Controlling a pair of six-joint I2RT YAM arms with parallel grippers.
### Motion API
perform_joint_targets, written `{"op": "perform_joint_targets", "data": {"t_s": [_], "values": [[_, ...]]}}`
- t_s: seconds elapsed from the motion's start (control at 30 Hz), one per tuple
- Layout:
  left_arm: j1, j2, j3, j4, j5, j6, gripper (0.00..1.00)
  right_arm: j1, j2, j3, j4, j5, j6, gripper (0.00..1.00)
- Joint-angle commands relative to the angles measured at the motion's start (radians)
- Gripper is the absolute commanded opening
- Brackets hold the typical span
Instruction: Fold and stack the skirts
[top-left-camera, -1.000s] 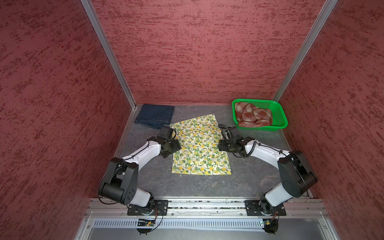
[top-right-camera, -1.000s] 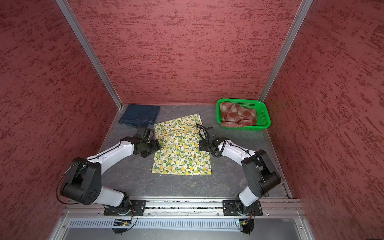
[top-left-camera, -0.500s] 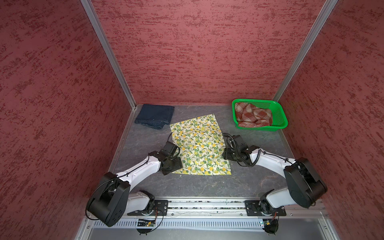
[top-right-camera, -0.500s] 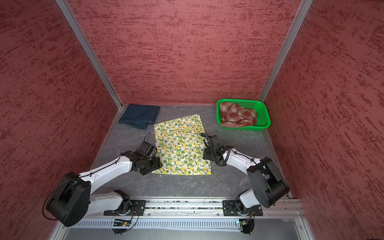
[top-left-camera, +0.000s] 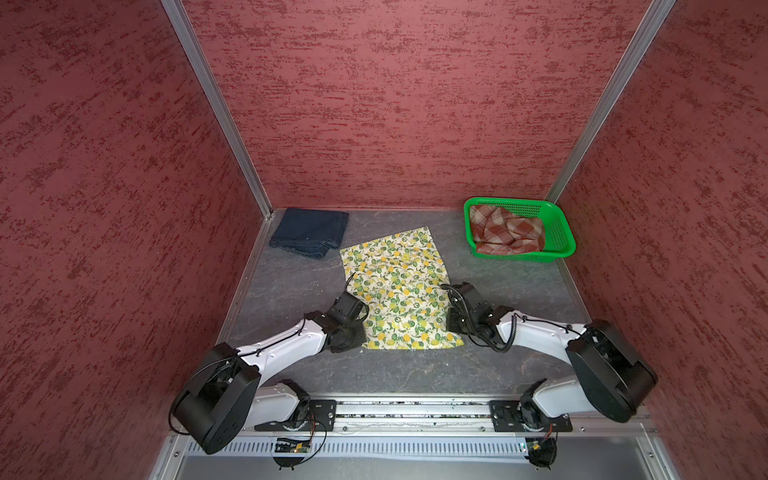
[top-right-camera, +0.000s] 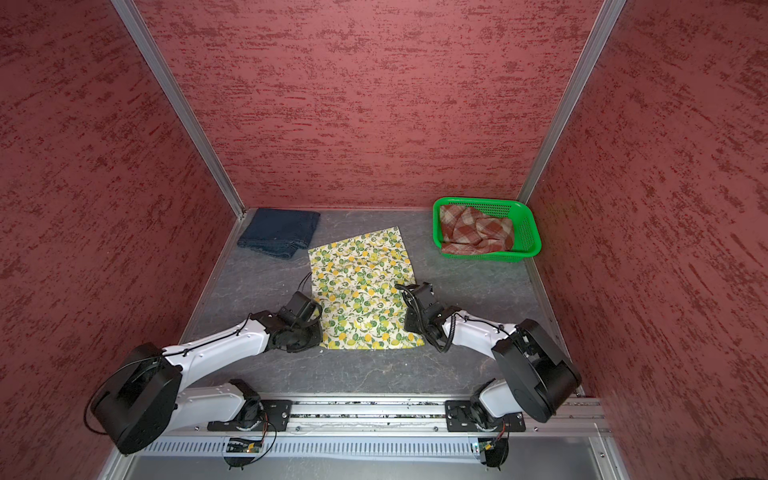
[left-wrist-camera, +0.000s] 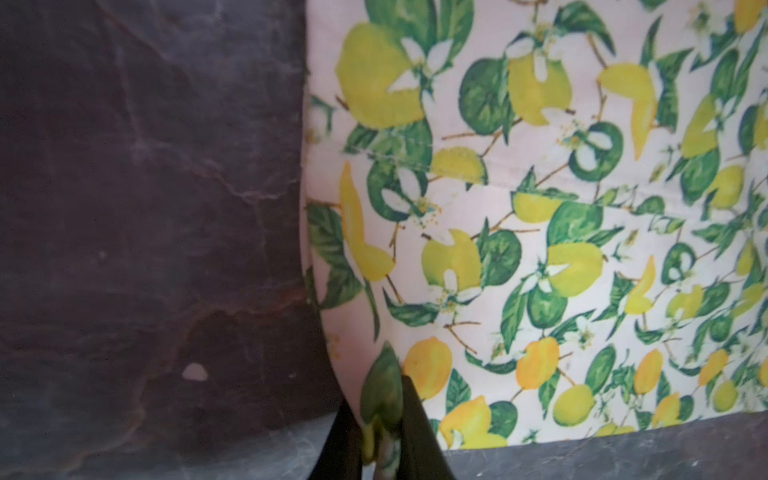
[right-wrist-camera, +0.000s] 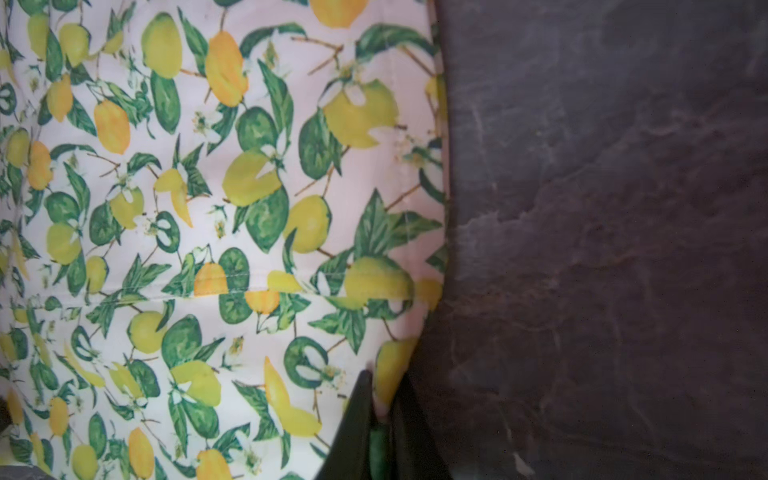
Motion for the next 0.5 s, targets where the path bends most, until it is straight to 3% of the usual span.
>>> {"op": "perform_joint_targets", "data": {"t_s": [0.0,0.17,0.23,0.27,0.37,0.47], "values": [[-0.045,-0.041,-0.049,-0.060,-0.030,-0.033,0.09,0.028,-0.040,-0.074,-0.118,0.035,0.070,0.04],[-0.116,-0.187,-0.115,-0.138,-0.042,-0.107,0.06,0.070,-0.202,-0.145,-0.226,0.062,0.144,0.03],[-0.138,-0.245,-0.139,-0.163,-0.043,-0.140,0.10,0.092,-0.262,-0.165,-0.265,0.070,0.175,0.04],[-0.146,-0.275,-0.144,-0.184,-0.047,-0.156,0.19,0.102,-0.295,-0.168,-0.289,0.078,0.187,0.09],[-0.147,-0.356,-0.113,-0.249,-0.085,-0.160,0.61,0.109,-0.367,-0.128,-0.352,0.119,0.184,0.40],[-0.103,-0.367,-0.019,-0.300,-0.135,-0.107,0.79,0.106,-0.359,0.003,-0.409,0.189,0.132,0.66]]}}
